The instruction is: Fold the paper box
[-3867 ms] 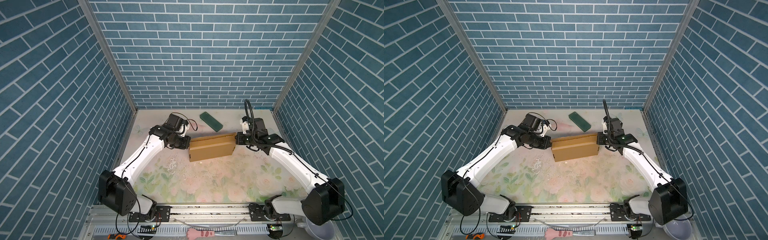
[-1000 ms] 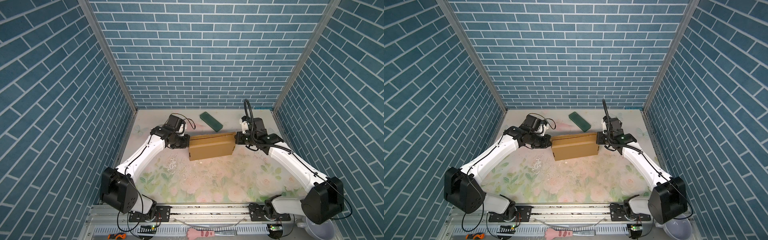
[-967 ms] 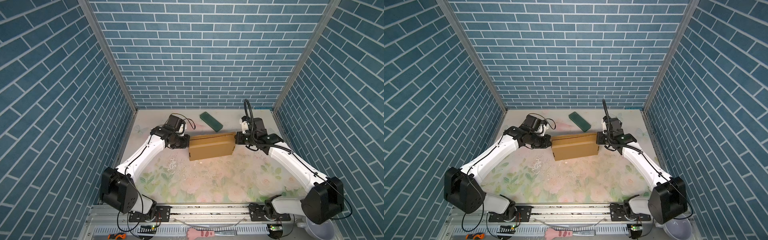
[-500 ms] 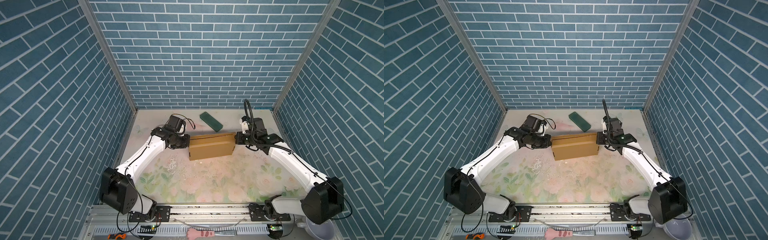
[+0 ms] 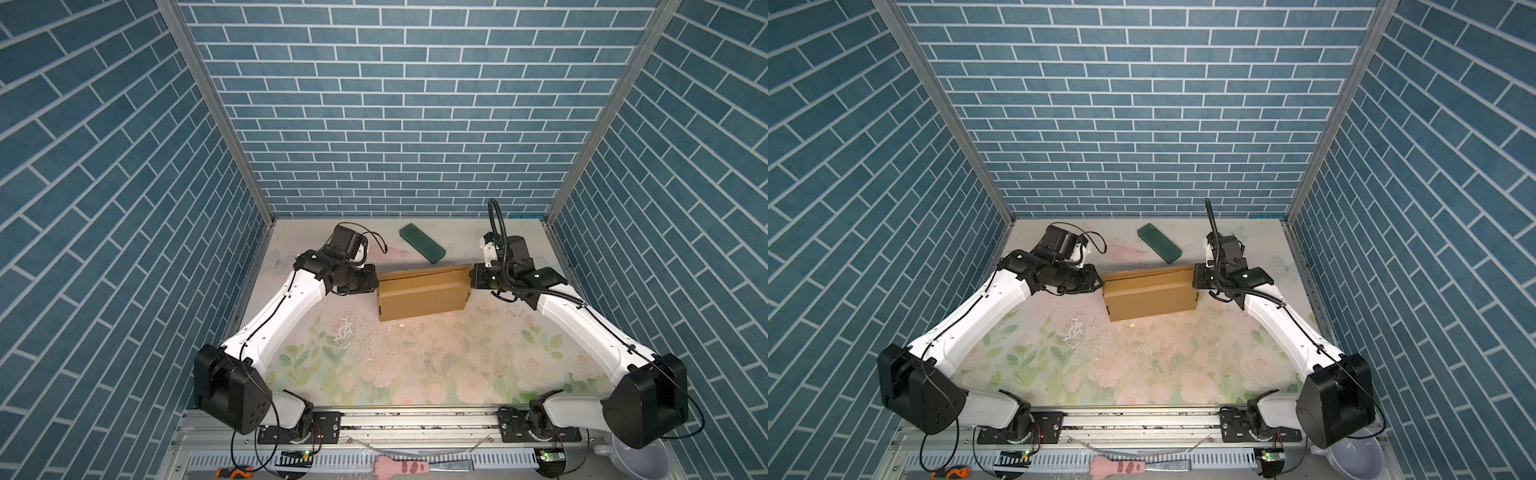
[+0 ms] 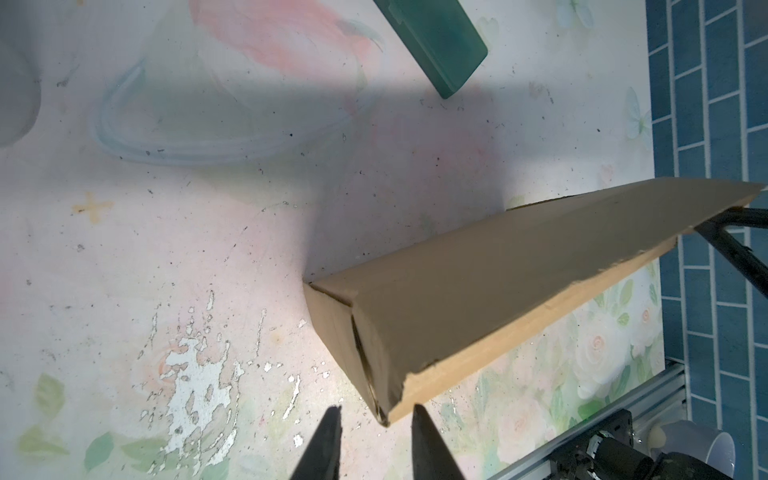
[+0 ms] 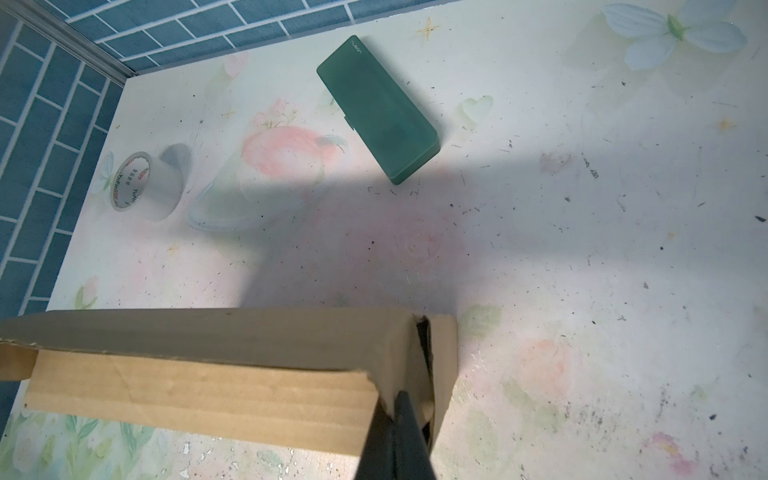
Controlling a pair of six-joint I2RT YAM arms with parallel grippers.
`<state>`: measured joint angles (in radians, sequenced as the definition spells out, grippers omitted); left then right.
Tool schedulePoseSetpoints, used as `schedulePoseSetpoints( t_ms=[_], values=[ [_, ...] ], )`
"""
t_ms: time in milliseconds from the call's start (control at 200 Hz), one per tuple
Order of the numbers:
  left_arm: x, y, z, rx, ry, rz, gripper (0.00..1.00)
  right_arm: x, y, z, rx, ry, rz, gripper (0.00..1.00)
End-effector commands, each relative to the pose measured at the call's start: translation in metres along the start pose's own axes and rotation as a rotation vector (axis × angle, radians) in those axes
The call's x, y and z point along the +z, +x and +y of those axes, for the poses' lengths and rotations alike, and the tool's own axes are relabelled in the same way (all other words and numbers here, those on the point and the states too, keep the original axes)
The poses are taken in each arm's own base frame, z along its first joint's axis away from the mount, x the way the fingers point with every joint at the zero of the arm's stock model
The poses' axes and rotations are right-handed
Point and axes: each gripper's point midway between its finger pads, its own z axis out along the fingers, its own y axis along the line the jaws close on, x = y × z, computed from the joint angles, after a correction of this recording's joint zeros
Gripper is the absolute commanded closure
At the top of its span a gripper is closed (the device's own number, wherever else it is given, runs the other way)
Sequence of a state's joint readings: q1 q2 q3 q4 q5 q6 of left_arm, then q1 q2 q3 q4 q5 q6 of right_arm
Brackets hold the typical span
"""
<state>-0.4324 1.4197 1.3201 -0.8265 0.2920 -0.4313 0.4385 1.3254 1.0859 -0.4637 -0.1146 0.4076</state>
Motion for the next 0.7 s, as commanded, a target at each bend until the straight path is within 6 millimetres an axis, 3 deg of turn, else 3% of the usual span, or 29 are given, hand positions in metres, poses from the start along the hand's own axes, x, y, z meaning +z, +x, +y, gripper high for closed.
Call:
schedulePoseSetpoints(
  t_ms=[0, 425, 695],
  values=[
    [-0.006, -0.001, -0.003, 0.015, 0.008, 0.007, 0.74, 0.012, 0.05, -0.019, 0.03, 0.07, 0.178, 1.0],
    [0.008, 0.008, -0.005, 0.034, 0.024, 0.072, 1.0, 0.011, 0.049, -0.018, 0.028, 0.068, 0.173, 1.0],
    [0.023, 0.017, -0.004, 0.012, 0.024, 0.088, 1.0, 0.011, 0.049, -0.018, 0.03, 0.069, 0.171, 1.0]
  ],
)
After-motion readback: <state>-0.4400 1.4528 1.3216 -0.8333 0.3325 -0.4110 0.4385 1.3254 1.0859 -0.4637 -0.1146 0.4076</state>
